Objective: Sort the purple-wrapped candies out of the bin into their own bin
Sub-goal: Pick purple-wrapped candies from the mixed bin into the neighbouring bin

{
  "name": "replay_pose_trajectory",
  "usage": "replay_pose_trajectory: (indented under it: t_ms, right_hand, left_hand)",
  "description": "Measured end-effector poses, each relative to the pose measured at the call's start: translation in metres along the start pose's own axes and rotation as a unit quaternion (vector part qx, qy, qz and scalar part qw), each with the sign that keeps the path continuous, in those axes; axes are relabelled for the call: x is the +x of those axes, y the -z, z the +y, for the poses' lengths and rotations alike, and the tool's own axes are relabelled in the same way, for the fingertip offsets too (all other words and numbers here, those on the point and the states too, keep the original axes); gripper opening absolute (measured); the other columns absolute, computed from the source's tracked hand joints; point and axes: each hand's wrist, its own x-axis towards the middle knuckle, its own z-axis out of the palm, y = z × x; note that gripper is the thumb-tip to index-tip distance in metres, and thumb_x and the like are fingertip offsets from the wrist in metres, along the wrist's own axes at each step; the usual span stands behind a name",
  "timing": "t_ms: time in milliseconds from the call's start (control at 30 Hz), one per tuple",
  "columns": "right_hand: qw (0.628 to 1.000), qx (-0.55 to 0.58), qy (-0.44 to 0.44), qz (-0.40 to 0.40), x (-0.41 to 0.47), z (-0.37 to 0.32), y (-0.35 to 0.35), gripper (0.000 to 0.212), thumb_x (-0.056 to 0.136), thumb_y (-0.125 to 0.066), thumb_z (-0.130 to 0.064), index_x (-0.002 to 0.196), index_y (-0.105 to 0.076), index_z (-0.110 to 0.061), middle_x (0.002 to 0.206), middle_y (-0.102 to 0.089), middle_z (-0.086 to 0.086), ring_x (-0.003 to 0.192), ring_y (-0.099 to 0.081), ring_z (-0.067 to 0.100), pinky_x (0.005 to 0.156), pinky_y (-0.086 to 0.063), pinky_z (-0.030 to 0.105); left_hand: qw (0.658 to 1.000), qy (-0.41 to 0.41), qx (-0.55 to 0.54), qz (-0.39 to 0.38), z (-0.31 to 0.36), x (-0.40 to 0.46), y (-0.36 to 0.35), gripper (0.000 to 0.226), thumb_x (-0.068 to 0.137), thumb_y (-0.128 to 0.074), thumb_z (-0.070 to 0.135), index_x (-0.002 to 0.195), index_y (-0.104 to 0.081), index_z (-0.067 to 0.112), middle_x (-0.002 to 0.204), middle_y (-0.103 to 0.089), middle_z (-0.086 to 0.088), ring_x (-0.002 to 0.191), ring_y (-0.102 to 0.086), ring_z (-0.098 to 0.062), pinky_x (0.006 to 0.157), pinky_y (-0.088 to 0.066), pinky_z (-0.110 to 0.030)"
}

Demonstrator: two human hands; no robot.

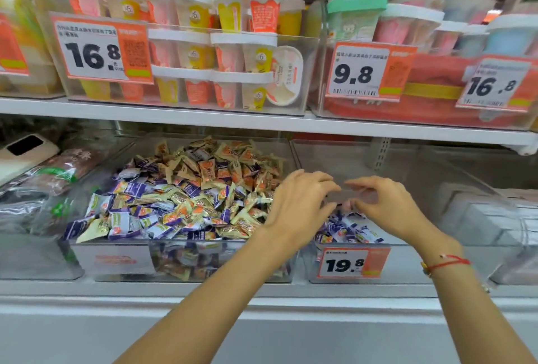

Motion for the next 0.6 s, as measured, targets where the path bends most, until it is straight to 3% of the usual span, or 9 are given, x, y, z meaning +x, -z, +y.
replay_pose_trajectory:
  t_ms: [67,167,333,467,600]
  right_hand:
    - [1.000,0.013,0.008,0.026,-0.001,-0.004,0.003,0.034,0.087,-0.065,-0.016,0.118,-0.066,-0.029,0.113,-0.068,-0.006,0.102,-0.060,0.011,0.090,-0.050,0.037]
    - [0.993,0.065,0.045,0.082,-0.005,-0.027,0.003,0.028,0.089,-0.063,-0.014,0.112,-0.069,-0.029,0.107,-0.069,-0.010,0.095,-0.060,0.007,0.087,-0.052,0.036]
    - [0.972,0.112,0.142,0.147,-0.011,-0.096,-0.015,0.025,0.089,-0.062,-0.011,0.095,-0.071,-0.034,0.083,-0.065,-0.019,0.071,-0.056,0.001,0.062,-0.045,0.023]
    - [0.969,0.124,0.204,0.068,-0.005,-0.156,-0.047,0.023,0.090,-0.061,-0.016,0.100,-0.072,-0.034,0.080,-0.059,-0.026,0.072,-0.052,-0.004,0.060,-0.038,0.016]
    - [0.956,0.087,0.276,-0.043,0.022,-0.221,-0.089,0.025,0.096,-0.053,-0.027,0.117,-0.065,-0.033,0.112,-0.065,-0.013,0.103,-0.058,0.006,0.080,-0.051,0.031]
  left_hand:
    - [1.000,0.008,-0.002,0.029,-0.005,-0.009,0.009,0.031,0.093,-0.057,0.032,0.121,-0.064,0.023,0.129,-0.058,0.007,0.122,-0.049,-0.011,0.107,-0.027,-0.029]
    - [0.999,0.028,0.009,0.043,-0.026,-0.035,0.032,0.029,0.094,-0.054,0.036,0.119,-0.065,0.027,0.126,-0.059,0.013,0.121,-0.047,-0.005,0.103,-0.029,-0.026]
    - [0.985,0.107,0.094,0.098,-0.087,-0.093,0.087,0.019,0.088,-0.065,0.027,0.106,-0.071,0.026,0.111,-0.067,0.012,0.106,-0.059,-0.008,0.092,-0.044,-0.030]
    - [0.944,0.220,0.185,0.162,-0.145,-0.133,0.134,0.022,0.087,-0.063,0.014,0.108,-0.070,0.019,0.113,-0.067,0.003,0.105,-0.059,-0.021,0.085,-0.048,-0.038]
    - [0.918,0.307,0.197,0.155,-0.176,-0.156,0.157,0.035,0.090,-0.060,0.018,0.125,-0.059,0.013,0.123,-0.061,-0.004,0.110,-0.055,-0.028,0.080,-0.049,-0.042]
